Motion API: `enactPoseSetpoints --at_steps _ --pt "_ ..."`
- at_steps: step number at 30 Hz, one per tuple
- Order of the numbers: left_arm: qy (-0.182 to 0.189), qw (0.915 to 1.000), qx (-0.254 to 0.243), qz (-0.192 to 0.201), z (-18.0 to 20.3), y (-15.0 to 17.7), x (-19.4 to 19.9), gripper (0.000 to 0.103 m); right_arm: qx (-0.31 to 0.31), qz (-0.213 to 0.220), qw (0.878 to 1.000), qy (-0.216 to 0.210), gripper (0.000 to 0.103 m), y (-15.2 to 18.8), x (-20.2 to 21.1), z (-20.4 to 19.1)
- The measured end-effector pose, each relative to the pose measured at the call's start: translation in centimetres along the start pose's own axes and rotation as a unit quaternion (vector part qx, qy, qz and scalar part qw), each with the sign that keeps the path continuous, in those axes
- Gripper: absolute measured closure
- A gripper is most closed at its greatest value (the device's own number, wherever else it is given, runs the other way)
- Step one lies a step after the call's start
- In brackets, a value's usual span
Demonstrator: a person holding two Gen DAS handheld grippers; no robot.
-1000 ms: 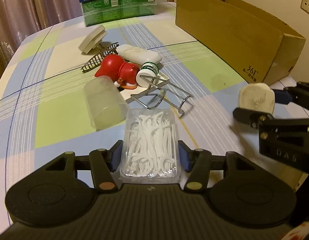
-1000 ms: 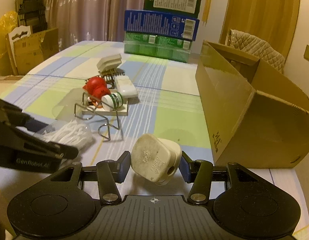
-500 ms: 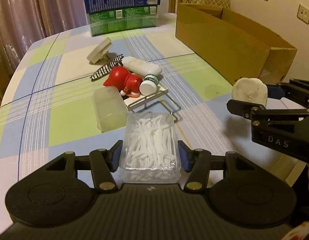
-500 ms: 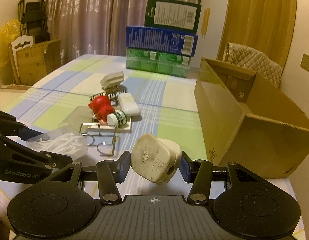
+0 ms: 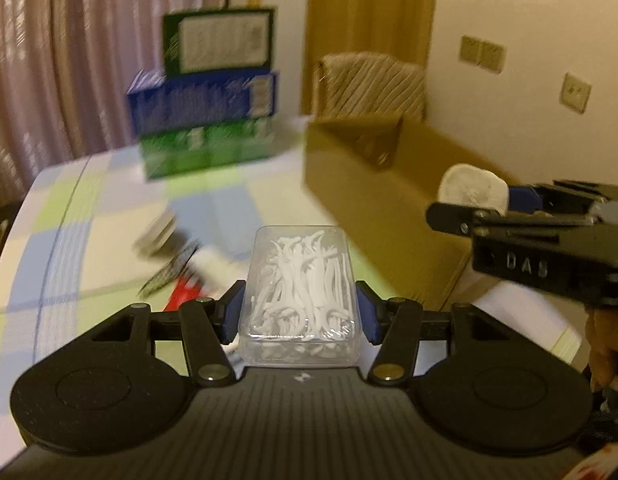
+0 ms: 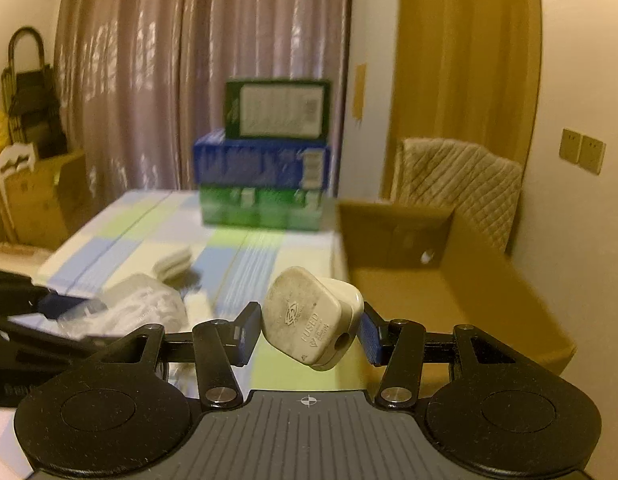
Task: Organize rigid objects
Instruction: 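Carry the plug and floss box into the cardboard box and release both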
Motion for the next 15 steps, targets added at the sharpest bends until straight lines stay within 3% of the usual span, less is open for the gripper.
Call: enactPoseSetpoints --at_steps 7,15 --pt "0.046 0.9983 -0.023 0.026 4.9 -5.5 -3.6 0.051 -0.008 0.010 0.999 0.032 0.055 -4.3 0.0 7.5" --pt "0.089 0.9949 -0.046 0.006 9.9 -6.7 -8.4 0.051 -0.027 -0.045 0.997 0.061 0.055 -0.7 -2.4 13.7"
Point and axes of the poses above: each gripper's, at about its wrist camera, not at the fingertips, and x roughly against the way its jaws point, z to its right, y to its underside, the point moved 3 cm from there along -x, roughly the way its jaws point, and after that the axes turned 3 degrees about y, right-handed, at the moved point
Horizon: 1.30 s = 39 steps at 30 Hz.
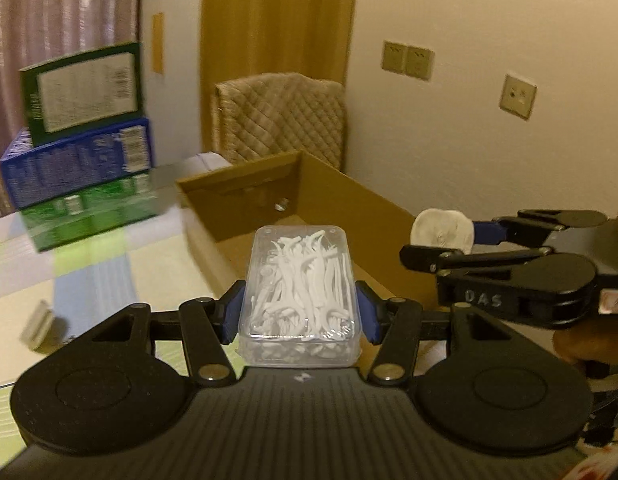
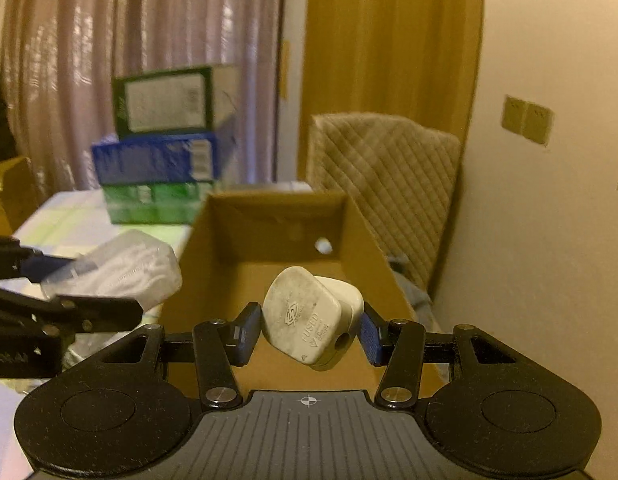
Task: Organize rigid objects
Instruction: 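Carry the plug and floss box into the cardboard box and release both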
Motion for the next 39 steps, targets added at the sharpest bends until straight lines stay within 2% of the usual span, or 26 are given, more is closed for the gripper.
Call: enactPoseSetpoints --at_steps 8,19,31,39 --pt "0.009 0.9996 -0.016 -0.022 1.8 0.4 -3.4 0.051 -0.017 -0.011 1.000 -0.003 0.055 2.0 -1.4 2.9" --pt "0.005 0.9990 -0.029 -0.032 1.9 1.2 -5.6 0.051 -0.019 -0.019 1.000 -0.005 0.055 2.2 -2.9 3.4" --pt "-0.029 0.9994 -0.018 -0.001 -0.7 1.3 -2.2 0.050 -0.016 -0.027 0.999 -0.013 0.055 2.3 -3.4 2.6" --pt "-0.060 0.9979 0.005 0.022 -4.1 2.3 1.3 0.050 0.007 -0.039 0.999 -0.030 0.055 2.3 -4.1 0.9"
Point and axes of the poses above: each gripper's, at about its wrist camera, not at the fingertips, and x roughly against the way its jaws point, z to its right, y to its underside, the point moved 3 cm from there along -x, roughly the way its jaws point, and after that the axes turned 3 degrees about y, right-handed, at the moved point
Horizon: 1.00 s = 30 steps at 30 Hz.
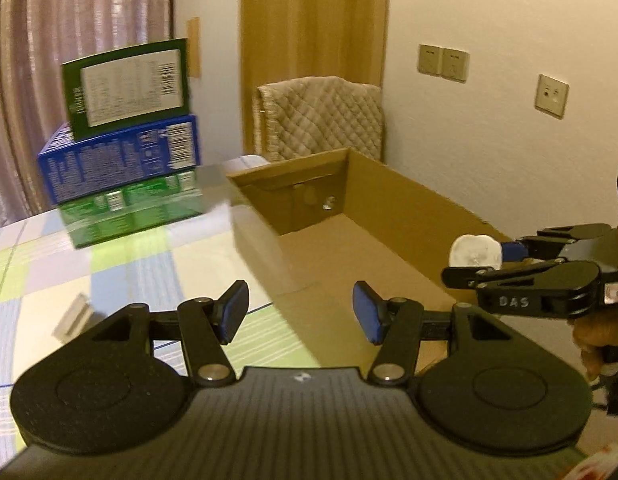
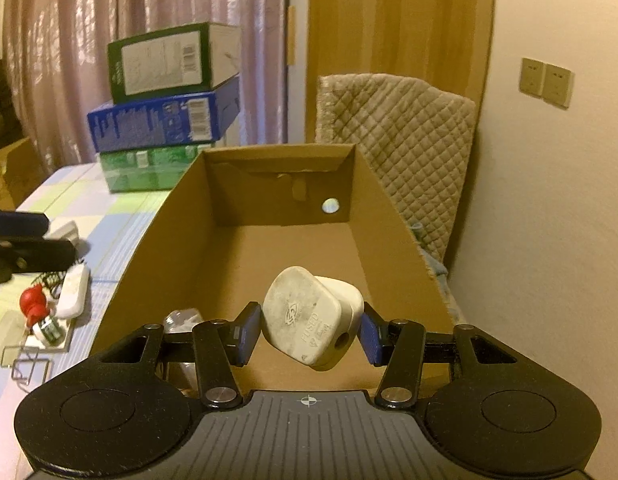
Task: Organize rigid objects
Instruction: 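Carry the plug and floss box into the cardboard box and release both, then move both tools back over the table toward the remaining items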
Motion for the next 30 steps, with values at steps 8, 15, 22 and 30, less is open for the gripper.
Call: enactPoseSetpoints --at_steps 8,15,22,30 --pt "-0.028 0.9992 0.022 -0.017 -3.3 3.5 0.9 0.050 0.010 -0.017 1.000 -0.004 0.055 0.3 -1.1 -0.9" --pt "-0.029 0.9988 0.033 -0.024 -4.5 5.1 1.1 0.050 0.007 -0.011 1.000 0.010 0.055 0.8 -1.1 -1.0" --pt "-0.040 0.9979 0.046 -0.022 -6.3 5.7 2.4 0.050 -0.004 0.007 1.000 0.014 0.055 0.1 0.3 -1.0" --pt "-0.065 0.9958 0.062 -0.016 -8.7 6.4 5.2 0.048 0.001 0.057 0.998 -0.008 0.055 -3.0 4.2 -3.2"
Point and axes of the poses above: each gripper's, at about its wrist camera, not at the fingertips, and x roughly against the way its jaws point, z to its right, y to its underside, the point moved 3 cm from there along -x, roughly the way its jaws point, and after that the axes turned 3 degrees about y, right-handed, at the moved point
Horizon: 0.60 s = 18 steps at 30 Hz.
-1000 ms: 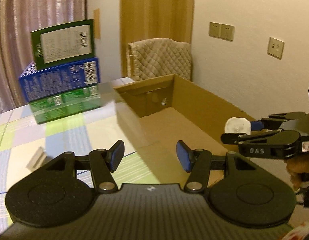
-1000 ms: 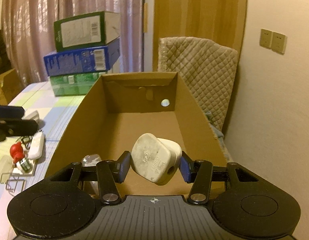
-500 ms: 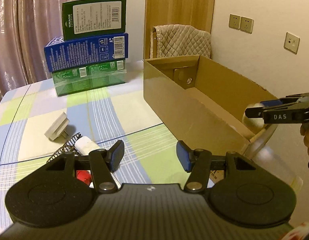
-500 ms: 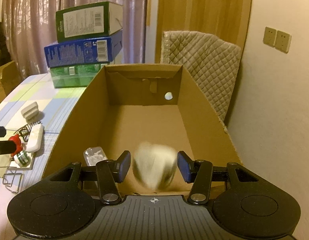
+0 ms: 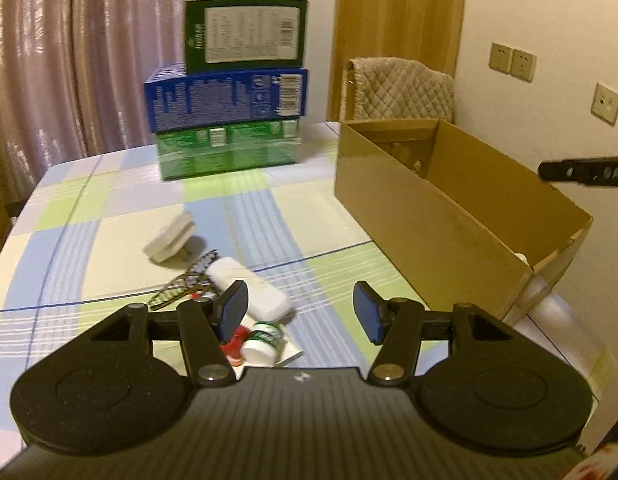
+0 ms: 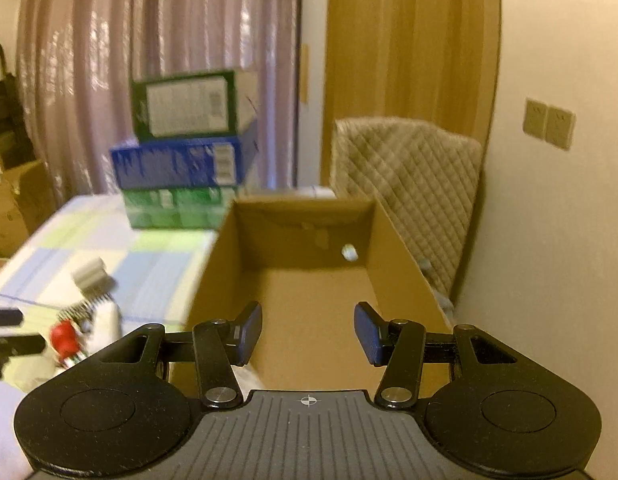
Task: Organize rigid objects
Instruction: 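Move both tools back over the table toward the remaining items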
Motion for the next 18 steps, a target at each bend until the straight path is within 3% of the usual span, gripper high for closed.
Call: enactPoseSetpoints --at_steps 9,18 --pt "-0.045 0.9989 0.013 -0.008 -4.9 2.0 3.1 0.046 0.011 0.038 0.996 -0.075 0.055 -2.6 3.1 -6.6" --pt "-0.085 0.9957 0.008 -0.035 -9.2 5.4 5.2 0.046 0.008 -0.014 0.990 -0.137 0.055 1.8 0.6 -13.9"
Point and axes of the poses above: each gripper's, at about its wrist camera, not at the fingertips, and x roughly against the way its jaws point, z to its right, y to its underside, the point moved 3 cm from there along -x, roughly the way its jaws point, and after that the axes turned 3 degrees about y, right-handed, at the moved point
